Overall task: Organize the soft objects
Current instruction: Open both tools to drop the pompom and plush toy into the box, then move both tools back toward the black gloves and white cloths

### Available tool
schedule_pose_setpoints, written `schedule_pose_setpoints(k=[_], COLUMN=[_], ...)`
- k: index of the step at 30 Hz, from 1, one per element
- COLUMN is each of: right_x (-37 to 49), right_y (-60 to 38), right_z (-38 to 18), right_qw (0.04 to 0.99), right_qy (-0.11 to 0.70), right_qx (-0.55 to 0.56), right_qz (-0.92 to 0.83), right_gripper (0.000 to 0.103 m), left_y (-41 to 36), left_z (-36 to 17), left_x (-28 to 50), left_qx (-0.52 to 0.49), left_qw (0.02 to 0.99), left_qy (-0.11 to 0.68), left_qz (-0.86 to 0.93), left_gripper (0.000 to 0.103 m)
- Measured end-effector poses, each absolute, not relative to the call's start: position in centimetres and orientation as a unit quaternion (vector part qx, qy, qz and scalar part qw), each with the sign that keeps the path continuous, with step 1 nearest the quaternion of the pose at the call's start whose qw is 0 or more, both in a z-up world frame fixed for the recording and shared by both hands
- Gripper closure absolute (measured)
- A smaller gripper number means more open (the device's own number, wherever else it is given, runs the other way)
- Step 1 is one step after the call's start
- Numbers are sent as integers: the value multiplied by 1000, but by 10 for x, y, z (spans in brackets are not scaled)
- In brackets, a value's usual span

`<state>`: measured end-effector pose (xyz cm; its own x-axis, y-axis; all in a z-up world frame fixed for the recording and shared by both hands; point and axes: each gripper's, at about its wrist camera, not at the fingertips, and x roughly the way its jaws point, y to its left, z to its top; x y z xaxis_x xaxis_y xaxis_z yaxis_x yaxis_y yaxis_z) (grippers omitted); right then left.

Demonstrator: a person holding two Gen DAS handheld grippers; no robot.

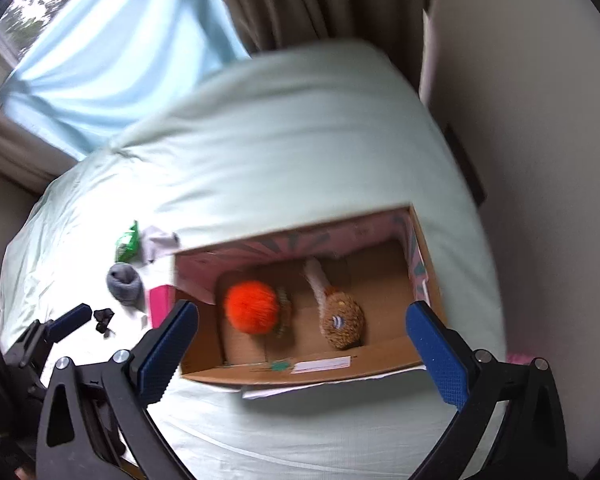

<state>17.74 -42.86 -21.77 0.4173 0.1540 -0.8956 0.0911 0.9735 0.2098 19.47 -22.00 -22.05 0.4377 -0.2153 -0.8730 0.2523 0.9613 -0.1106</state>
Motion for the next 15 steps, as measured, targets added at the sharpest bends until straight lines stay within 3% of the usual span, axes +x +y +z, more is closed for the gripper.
schedule_pose_setpoints(k=[9,15], right_x=[124,93], right_y=[-339,-287], right_z=[-131,-105], right_qw=[889,907], right_qy=[452,413], right_qx=[26,10], right_qz=[64,84], right_gripper=[0,0], left_y=[-109,-35], left_z=[-139,-112], left_x=[132,93], left_qx=[-23,-21], left_qw=[897,918], left_qy=[434,396], left_qz=[-81,-32], left_gripper=[0,0])
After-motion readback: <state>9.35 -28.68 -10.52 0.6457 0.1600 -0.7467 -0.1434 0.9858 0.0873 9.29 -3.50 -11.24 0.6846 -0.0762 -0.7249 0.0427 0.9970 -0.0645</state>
